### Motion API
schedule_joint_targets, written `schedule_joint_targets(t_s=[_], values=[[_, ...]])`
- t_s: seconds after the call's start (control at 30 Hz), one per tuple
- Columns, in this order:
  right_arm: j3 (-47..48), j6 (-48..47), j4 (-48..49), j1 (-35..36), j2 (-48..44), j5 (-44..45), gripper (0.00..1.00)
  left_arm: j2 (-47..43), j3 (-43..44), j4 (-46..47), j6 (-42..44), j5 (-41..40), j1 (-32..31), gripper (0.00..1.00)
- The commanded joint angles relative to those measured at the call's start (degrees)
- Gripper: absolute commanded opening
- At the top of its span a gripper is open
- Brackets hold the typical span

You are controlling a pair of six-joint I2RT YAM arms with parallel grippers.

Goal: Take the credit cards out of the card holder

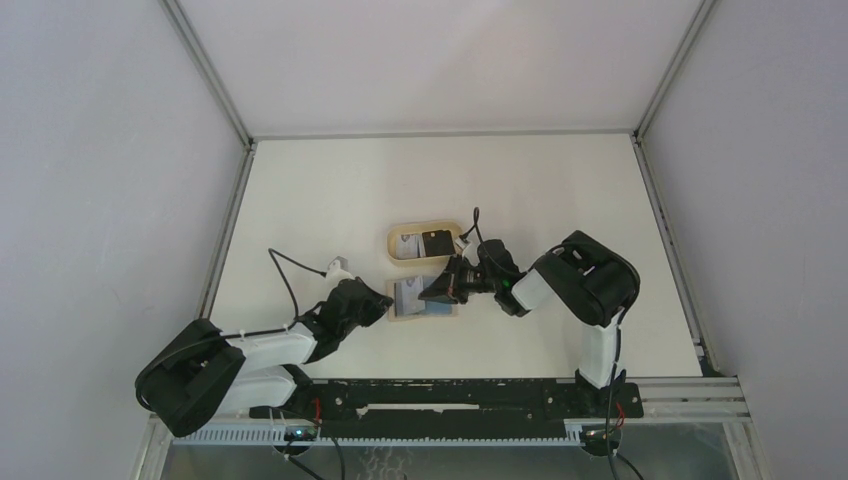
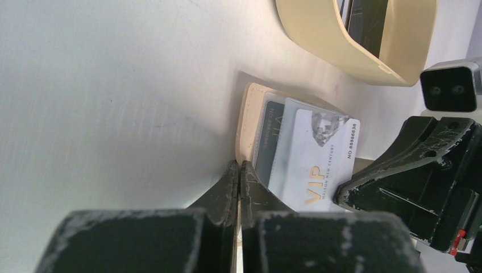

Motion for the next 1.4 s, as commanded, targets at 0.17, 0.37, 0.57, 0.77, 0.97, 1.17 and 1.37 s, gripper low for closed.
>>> schedule_joint_targets(t_s=[0.17, 0.37, 0.57, 0.77, 0.97, 1.17, 1.37], values=[[0.1, -17.3, -24.7, -3.9, -13.6, 2.9, 0.0, 3.3, -2.6, -13.1, 2.6, 1.3, -0.3, 0.0], [1.7, -25.7, -40.8, -8.4, -22.7, 5.7, 0.0, 3.7, -2.5, -12.8, 2.7, 1.5, -0.2, 0.0], [13.4, -30.4, -49.4, -8.7, -25.0, 8.3, 0.0, 4.1, -2.2, -12.5, 3.0, 1.6, -0.3, 0.0], [27.9, -28.8, -49.8, -7.7, -13.2, 7.7, 0.0, 3.5, -2.4, -12.4, 2.9, 1.5, -0.2, 0.0], [35.8, -26.6, -48.7, -5.7, -2.8, 7.4, 0.0, 2.4, -3.2, -12.4, 2.5, 1.3, -0.2, 0.0], [37.7, -25.8, -47.6, -4.1, 2.5, 8.6, 0.0, 3.0, -3.2, -12.1, 2.9, 1.2, -0.3, 0.0], [38.3, -24.4, -46.1, -3.7, 5.1, 9.9, 0.0, 3.8, -3.2, -11.6, 3.0, 1.4, -0.3, 0.0]])
